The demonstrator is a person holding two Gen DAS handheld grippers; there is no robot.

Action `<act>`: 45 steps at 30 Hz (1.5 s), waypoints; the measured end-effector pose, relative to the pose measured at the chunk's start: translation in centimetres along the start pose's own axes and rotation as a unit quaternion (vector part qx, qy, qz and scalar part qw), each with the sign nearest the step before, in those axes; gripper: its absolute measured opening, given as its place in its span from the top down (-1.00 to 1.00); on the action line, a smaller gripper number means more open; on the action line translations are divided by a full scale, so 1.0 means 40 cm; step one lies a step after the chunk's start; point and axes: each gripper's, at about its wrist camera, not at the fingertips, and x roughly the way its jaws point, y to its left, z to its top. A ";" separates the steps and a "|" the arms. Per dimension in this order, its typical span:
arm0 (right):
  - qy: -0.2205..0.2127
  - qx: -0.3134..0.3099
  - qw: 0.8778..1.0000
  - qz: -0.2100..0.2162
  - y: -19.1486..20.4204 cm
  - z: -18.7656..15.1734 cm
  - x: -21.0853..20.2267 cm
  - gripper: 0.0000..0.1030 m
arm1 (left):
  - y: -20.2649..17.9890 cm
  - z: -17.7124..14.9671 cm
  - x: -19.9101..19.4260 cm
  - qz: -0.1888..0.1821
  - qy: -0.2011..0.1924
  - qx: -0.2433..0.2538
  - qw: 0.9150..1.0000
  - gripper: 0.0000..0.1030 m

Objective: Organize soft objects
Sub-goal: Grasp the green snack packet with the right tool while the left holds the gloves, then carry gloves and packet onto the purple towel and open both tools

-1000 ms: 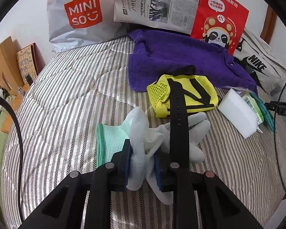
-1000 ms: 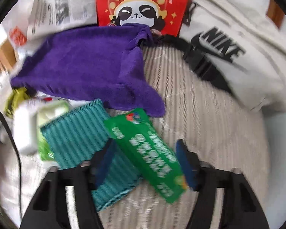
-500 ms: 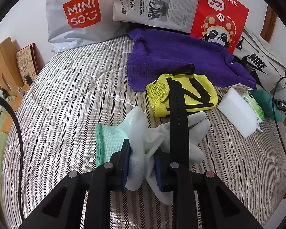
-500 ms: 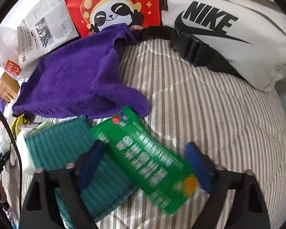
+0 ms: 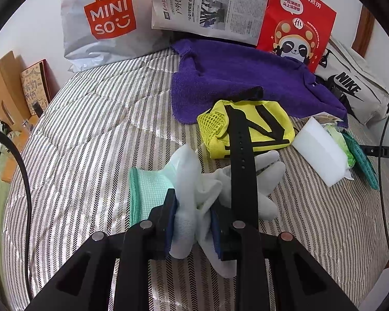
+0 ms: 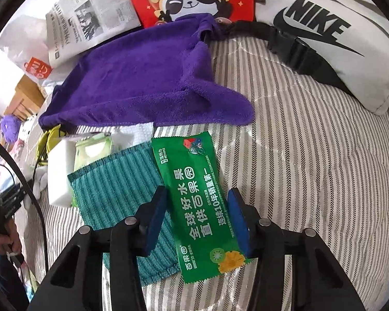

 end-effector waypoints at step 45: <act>-0.082 0.011 0.996 -0.025 0.103 -0.029 -0.188 0.43 | -0.051 0.119 -0.233 -0.075 -0.075 0.010 0.994 0.64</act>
